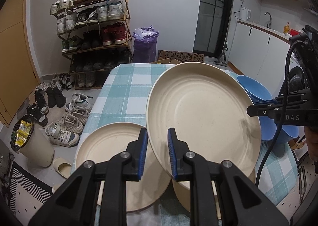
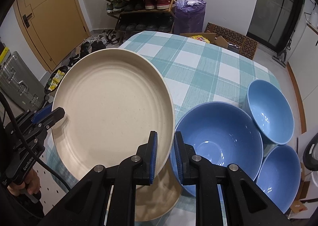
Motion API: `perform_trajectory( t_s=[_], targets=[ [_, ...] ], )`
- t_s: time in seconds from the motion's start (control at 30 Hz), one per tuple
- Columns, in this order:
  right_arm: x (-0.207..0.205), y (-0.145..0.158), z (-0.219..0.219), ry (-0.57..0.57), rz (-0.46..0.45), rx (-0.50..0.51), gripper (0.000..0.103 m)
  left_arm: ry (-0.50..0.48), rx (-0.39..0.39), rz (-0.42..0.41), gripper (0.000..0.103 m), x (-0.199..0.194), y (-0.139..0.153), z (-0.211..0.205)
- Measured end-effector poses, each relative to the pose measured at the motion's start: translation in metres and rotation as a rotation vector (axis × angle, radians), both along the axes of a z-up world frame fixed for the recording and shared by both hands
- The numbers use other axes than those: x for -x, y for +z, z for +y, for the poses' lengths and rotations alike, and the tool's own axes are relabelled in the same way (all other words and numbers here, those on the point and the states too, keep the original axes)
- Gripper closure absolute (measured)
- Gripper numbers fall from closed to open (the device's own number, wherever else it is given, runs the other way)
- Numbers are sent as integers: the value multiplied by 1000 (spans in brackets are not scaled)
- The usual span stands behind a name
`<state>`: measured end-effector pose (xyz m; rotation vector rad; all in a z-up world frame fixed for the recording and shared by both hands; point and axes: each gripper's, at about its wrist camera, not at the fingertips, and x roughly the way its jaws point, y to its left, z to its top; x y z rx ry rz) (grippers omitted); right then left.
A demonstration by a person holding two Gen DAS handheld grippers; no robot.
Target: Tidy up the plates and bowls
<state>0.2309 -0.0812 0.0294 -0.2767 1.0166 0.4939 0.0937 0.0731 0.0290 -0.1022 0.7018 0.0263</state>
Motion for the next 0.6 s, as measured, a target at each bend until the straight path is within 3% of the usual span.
perform_trajectory(
  t_s=[0.6],
  targets=[
    [42,-13,-15,-19,5,6,86,-15,18,4,85,32,-12,-11]
  ],
)
